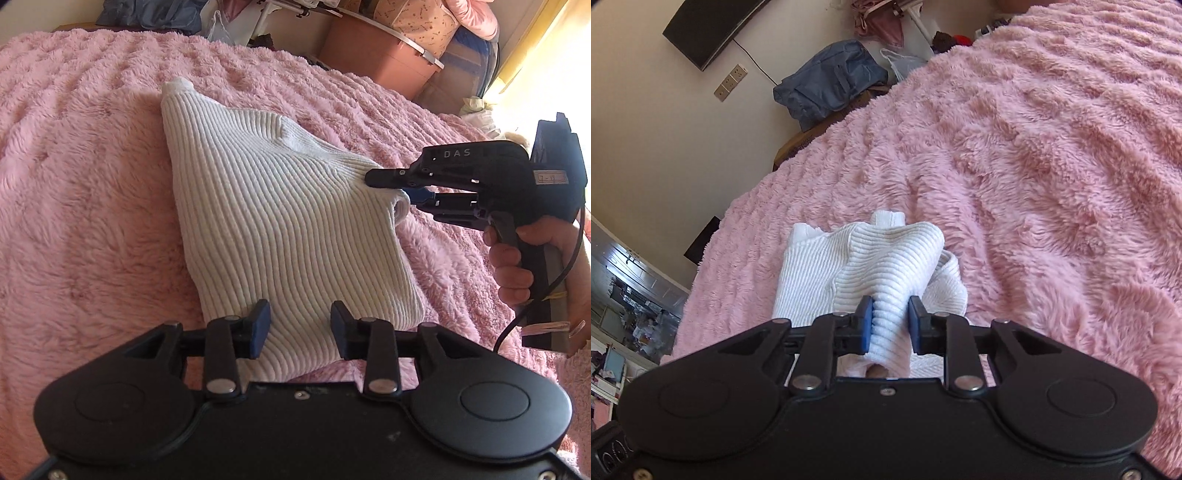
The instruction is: Fold small clothes
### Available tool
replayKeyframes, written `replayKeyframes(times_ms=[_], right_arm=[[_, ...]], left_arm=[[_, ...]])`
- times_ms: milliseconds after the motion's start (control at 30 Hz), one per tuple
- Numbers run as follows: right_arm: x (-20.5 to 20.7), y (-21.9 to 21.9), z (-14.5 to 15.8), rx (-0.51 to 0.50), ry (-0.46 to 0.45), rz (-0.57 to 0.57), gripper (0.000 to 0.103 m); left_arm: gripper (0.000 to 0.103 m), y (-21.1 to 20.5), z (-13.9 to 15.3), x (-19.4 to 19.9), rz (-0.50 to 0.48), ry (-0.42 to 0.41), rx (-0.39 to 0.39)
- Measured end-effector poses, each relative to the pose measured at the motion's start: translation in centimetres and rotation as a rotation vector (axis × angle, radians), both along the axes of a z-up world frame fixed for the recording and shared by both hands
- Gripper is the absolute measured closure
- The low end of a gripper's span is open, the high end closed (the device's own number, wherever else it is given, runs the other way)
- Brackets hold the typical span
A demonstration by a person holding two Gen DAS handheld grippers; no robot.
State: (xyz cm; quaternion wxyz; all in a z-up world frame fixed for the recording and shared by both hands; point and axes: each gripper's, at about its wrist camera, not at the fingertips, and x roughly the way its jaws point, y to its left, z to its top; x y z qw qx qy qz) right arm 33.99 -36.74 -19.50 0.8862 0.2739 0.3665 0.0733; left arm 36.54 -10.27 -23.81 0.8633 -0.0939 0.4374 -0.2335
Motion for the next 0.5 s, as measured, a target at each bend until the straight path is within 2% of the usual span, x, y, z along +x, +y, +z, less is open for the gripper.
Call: replayKeyframes(times_ms=[100, 200, 233, 267, 367, 500], right_arm=[[0.8, -0.8, -2.8, 0.032, 0.051, -0.024, 0.082], [0.3, -1.3, -3.4, 0.058, 0.023, -0.012, 0.079], [0.0, -1.3, -3.1, 0.052, 0.009, -0.011, 0.075], [-0.4, -1.3, -2.6, 0.044, -0.004, -0.012, 0.064], [-2.0, -0.7, 0.1, -0.036, -0.091, 0.032, 0.063], [-5.4, 2.6, 3.6, -0.226, -0.173, 0.199, 0.063]], left_arm=[[0.067, 0.0, -0.4, 0.0, -0.001, 0.009, 0.000], [0.067, 0.2, 0.1, -0.1, 0.005, 0.005, -0.012], [0.067, 0.3, 0.5, -0.2, 0.005, -0.004, -0.016], [0.067, 0.2, 0.9, -0.4, 0.005, -0.016, -0.019], [0.066, 0.3, 1.9, -1.1, 0.019, -0.044, -0.032], [0.066, 0.2, 2.2, -2.2, 0.023, -0.060, -0.013]])
